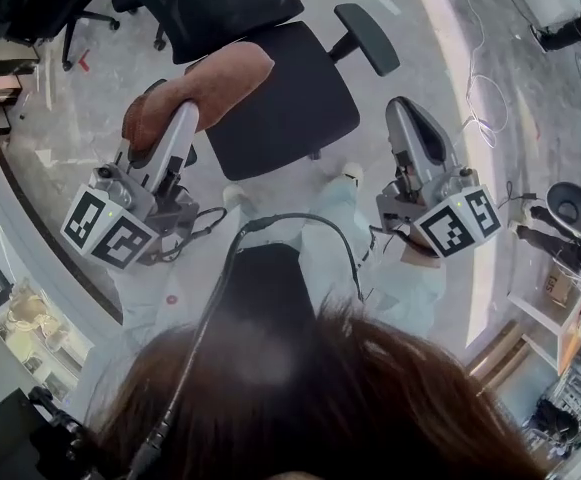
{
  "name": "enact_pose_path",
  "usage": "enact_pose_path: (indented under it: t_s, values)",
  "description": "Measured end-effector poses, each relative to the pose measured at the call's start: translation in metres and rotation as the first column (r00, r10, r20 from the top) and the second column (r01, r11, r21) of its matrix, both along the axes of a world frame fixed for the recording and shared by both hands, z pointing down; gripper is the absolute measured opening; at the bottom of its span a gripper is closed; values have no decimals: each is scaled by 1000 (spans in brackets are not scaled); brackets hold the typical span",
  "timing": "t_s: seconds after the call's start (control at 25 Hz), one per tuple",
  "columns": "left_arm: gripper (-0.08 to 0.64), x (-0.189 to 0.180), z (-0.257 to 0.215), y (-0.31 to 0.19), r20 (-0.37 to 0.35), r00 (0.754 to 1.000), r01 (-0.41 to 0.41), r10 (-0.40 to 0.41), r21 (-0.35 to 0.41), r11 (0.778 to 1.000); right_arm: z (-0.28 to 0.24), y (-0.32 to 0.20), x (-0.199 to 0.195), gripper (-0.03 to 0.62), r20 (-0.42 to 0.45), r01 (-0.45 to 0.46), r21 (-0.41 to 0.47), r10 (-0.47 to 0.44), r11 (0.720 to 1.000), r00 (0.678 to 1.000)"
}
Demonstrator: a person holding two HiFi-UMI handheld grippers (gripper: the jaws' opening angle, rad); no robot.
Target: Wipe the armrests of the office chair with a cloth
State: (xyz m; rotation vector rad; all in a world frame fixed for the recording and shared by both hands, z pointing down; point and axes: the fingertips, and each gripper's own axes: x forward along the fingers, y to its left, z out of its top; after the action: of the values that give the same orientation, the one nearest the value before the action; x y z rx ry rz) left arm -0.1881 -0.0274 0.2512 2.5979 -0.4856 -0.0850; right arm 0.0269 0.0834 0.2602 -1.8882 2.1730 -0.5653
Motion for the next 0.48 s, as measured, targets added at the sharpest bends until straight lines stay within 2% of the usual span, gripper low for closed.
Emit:
enact_pose_path:
  t_s: [0.2, 0.4, 0.48]
  values:
    - [34, 88, -9, 13, -10, 995, 102, -102, 13, 995, -4, -1, 90, 3, -17, 134, -19, -135, 991, 991]
    - [34, 193, -14, 41, -26, 971, 240, -240, 7, 971, -3, 6, 197, 2, -55, 288, -67, -291, 955, 955]
    - [34, 225, -14, 55, -34, 959, 283, -283, -3, 959, -2, 12, 226, 2, -69, 328, -79, -333, 941, 940]
